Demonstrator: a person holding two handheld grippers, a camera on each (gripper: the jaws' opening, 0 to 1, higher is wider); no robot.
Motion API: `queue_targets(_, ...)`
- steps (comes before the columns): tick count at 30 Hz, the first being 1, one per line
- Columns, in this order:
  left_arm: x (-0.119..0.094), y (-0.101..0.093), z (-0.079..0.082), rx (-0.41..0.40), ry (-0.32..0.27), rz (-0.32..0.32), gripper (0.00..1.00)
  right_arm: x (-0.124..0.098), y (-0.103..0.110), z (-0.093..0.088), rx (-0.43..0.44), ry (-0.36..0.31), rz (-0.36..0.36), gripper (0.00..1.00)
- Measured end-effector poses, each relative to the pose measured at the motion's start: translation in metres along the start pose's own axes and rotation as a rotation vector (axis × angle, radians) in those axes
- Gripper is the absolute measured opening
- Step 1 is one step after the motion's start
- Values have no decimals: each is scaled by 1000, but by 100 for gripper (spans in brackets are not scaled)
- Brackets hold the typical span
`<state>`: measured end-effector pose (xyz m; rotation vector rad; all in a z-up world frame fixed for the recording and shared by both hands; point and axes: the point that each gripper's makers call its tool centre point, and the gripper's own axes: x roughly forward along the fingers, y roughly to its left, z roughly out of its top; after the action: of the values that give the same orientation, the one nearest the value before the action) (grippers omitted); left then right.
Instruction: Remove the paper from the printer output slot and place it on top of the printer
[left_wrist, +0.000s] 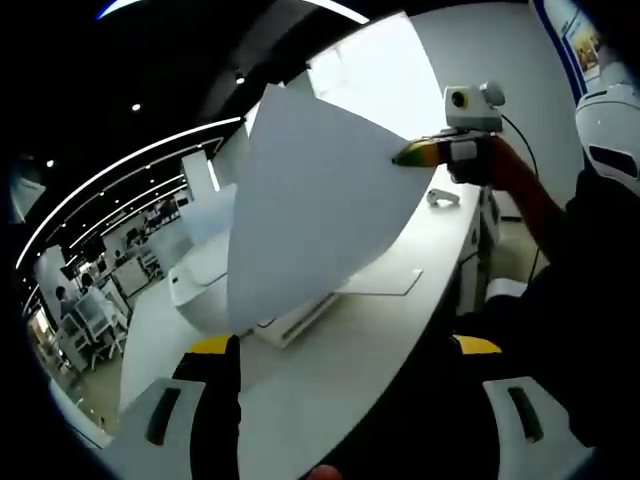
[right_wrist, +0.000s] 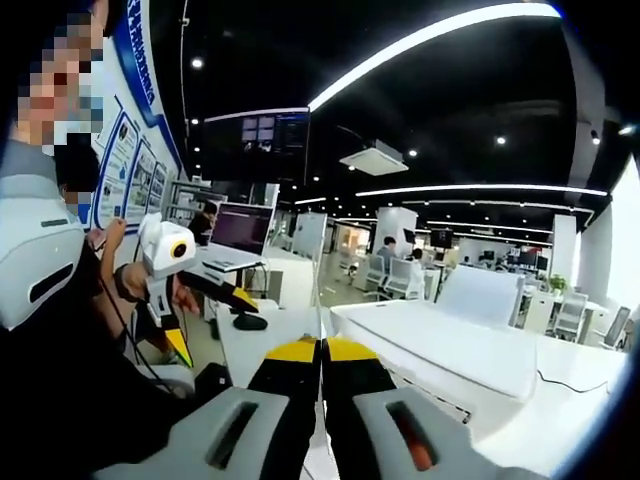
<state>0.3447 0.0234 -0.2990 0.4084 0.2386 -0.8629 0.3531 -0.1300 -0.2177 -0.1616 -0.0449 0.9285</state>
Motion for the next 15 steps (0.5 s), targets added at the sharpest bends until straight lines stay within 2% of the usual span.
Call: queue_targets(15,0,0,0,1,0,-1,88,-2,-1,5,19,-9,4,0)
